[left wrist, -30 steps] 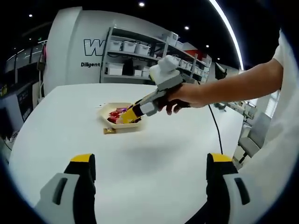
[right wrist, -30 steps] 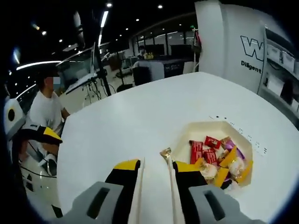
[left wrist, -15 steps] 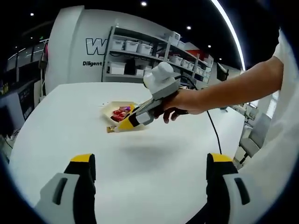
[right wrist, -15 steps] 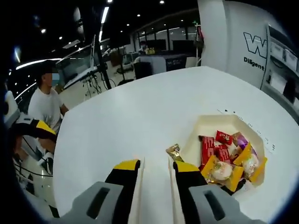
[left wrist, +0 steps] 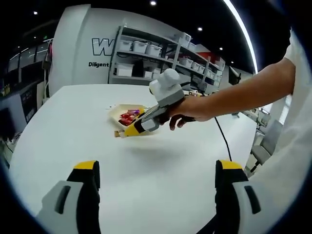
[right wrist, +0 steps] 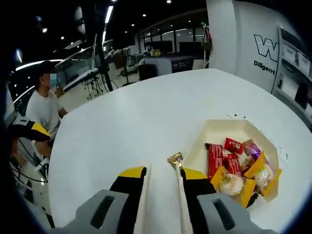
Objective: Place the target food into the container with the food tongs after gripping and lifting it, then release it inside without dropping or visibly crushing the food.
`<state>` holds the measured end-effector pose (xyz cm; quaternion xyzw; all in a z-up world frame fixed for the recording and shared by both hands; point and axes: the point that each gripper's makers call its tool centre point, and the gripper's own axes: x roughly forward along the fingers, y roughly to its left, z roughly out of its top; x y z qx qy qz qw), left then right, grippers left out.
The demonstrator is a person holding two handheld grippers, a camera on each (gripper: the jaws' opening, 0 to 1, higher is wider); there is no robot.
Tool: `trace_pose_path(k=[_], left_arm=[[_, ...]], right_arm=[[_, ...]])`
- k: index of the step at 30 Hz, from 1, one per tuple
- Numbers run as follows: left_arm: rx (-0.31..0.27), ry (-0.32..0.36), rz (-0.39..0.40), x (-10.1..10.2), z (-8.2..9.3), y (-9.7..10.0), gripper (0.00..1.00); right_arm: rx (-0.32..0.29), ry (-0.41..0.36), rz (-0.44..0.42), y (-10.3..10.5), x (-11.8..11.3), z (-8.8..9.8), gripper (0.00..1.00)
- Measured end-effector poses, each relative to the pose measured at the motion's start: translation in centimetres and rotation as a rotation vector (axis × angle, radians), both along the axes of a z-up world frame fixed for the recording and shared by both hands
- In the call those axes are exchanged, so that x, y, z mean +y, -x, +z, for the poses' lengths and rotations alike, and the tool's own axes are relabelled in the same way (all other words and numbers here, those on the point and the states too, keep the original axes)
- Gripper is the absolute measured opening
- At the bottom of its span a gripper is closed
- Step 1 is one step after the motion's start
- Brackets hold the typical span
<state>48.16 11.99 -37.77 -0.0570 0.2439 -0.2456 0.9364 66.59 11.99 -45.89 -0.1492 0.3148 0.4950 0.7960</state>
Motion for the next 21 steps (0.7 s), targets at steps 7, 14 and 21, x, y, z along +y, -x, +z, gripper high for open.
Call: trace_pose_path(k=[7,14,21], left_arm=[[0.004,-0.006,-0.002,0.1,0.0,-0.1,0.95],[0.006,-0.008,0.002,0.1,0.2,-0.2,0.95],[0.009,-0.010,0.004,0.2,0.1,-0.2,0.95]], right_arm=[[-0.022,0.013,0.007,-0.3,0.1,-0.3,0.23],[-0.037,0.010,0.004,-0.9,0.3,-0.2,0.23],[-0.020,-0.001,0.022,-0.4,1.0,-0.6,0.24]])
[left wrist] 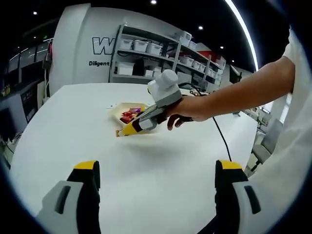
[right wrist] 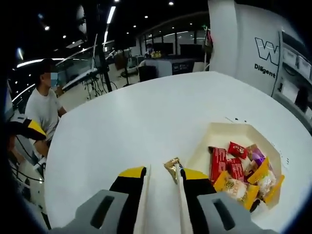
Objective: Place the target food into the container with the food tongs after gripping and lifting it, then release it inside without dropping or visibly crushing the food.
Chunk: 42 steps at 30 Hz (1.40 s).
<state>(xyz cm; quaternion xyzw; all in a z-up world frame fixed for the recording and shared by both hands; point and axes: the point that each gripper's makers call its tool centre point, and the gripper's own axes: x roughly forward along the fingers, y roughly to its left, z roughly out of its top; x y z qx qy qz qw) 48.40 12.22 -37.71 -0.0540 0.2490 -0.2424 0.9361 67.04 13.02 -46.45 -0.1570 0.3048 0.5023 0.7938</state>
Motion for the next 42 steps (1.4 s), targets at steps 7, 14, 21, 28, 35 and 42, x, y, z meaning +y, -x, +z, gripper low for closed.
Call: trace_pose_path(k=[7,14,21,28,35,42], left_arm=[[0.006,0.000,0.007,0.3,-0.1,0.3,0.95],[0.007,-0.004,0.013,0.7,-0.2,0.3,0.95],[-0.002,0.001,0.000,0.1,-0.1,-0.2,0.95],[-0.003,0.001,-0.020,-1.0,-0.1,-0.4,0.94],[-0.005,-0.003,-0.045,-2.1,-0.1,-0.5,0.94],[-0.009,-0.001,-0.061,-2.9,0.1,-0.6,0.94]], right_arm=[[-0.045,0.050,0.027,-0.3,0.0,-0.4,0.24],[-0.037,0.061,0.021,-0.6,0.0,-0.6,0.24],[-0.025,0.080,0.045,0.5,-0.8,-0.9,0.24],[-0.018,0.077,0.049,1.7,-2.4,-1.0,0.24],[-0.009,0.068,0.036,2.4,-3.9,-1.1,0.24],[-0.001,0.049,0.017,4.0,-5.7,-0.9,0.24]])
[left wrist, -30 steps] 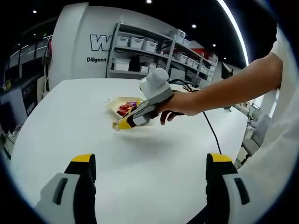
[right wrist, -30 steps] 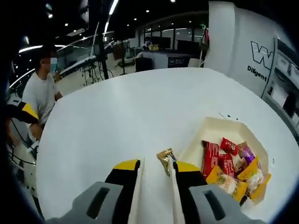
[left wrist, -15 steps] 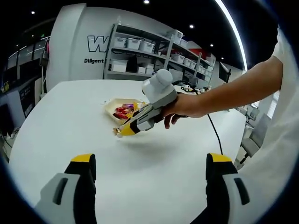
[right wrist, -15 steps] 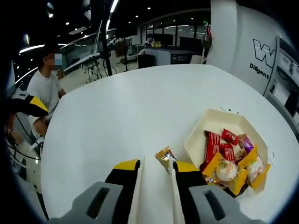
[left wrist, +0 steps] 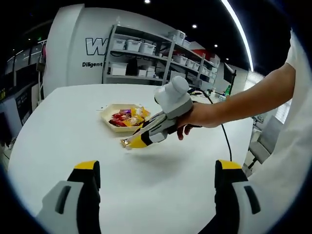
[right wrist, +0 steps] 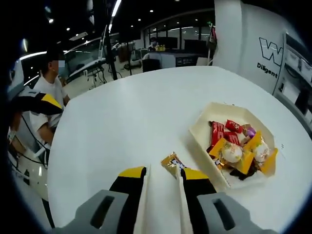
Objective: Place the target food into the container with the food tongs after gripping and lifting it, then release it inside without dropping or visibly crushing the food.
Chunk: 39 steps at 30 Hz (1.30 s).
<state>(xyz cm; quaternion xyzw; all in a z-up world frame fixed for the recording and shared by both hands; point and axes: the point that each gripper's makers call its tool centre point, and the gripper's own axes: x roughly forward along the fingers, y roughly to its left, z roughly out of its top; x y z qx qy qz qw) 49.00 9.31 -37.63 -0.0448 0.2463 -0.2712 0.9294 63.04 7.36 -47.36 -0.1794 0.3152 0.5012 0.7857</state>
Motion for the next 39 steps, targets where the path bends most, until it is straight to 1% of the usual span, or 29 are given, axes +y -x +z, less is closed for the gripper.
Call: trace_pose_path(k=[2,8,12,15,19,22,25,28,29,31,37,39], left_arm=[[-0.003,-0.001,-0.010,-0.5,0.1,0.0,0.94],[-0.007,0.002,-0.033,-1.6,0.3,-0.1,0.94],[-0.010,0.004,-0.052,-2.4,0.4,-0.2,0.94],[-0.011,0.002,-0.070,-3.1,0.4,-0.3,0.94],[-0.017,0.003,-0.085,-3.7,0.7,-0.5,0.94],[-0.019,0.001,-0.095,-4.1,0.8,-0.5,0.94],[-0.019,0.002,-0.101,-4.2,0.8,-0.3,0.94],[-0.013,-0.005,-0.104,-4.2,0.6,0.0,0.94],[-0.013,-0.006,-0.104,-4.1,0.6,0.1,0.94],[-0.013,-0.004,-0.102,-4.0,0.6,0.2,0.94],[-0.011,-0.006,-0.094,-3.5,0.6,0.3,0.94],[-0.012,-0.009,-0.093,-3.4,0.6,0.3,0.94]], right_arm=[[0.004,-0.014,-0.009,0.6,-1.0,0.1,0.24],[0.007,-0.019,-0.027,1.5,-3.1,0.0,0.24],[0.025,-0.027,-0.051,2.5,-4.6,-0.2,0.24],[0.043,-0.035,-0.072,3.1,-5.5,-0.3,0.24],[0.044,-0.033,-0.076,3.8,-6.4,-0.4,0.24],[0.034,-0.046,-0.111,3.1,-6.9,0.1,0.24],[0.027,-0.064,-0.134,2.5,-6.8,0.7,0.24],[0.024,-0.048,-0.164,1.9,-6.9,0.5,0.24],[0.034,-0.039,-0.197,1.6,-7.0,0.3,0.24],[0.058,-0.057,-0.225,1.3,-6.7,0.2,0.24],[0.065,-0.049,-0.249,0.7,-6.0,0.0,0.24],[0.071,-0.040,-0.262,0.5,-5.9,-0.5,0.24]])
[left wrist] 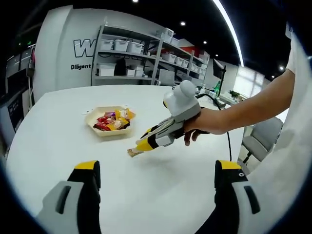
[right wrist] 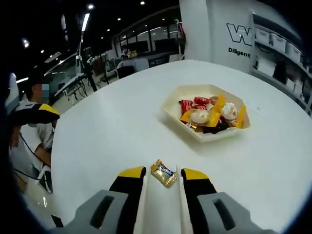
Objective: Place the target food into the container with the food tongs after gripping and lifting it, then release it inside without dropping or visibly crushing the food.
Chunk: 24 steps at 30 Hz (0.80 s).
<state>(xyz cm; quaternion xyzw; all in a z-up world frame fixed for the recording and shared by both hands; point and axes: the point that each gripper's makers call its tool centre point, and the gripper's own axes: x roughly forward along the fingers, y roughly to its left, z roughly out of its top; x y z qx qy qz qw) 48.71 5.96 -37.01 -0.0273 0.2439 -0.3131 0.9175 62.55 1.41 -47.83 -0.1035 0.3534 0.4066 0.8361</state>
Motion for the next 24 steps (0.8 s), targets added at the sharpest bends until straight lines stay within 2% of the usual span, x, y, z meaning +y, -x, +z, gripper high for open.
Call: trace_pose_path(k=[1,2,19,22,24], left_arm=[[0.000,0.001,0.001,0.1,0.0,0.0,0.94],[0.000,0.002,0.002,0.1,0.0,0.0,0.94],[-0.006,0.006,0.012,0.5,0.0,-0.2,0.94],[-0.005,0.007,0.013,0.5,-0.1,-0.1,0.94],[-0.003,0.006,0.012,0.5,-0.2,-0.1,0.94]], right_arm=[[-0.008,0.034,-0.005,0.0,-0.3,-0.3,0.24],[-0.011,0.036,0.004,0.1,-0.3,-0.4,0.24],[-0.009,0.016,0.025,0.6,0.4,-0.7,0.24],[-0.028,0.042,0.054,1.0,0.4,-0.7,0.23],[-0.072,0.099,0.108,1.2,0.4,-0.9,0.22]])
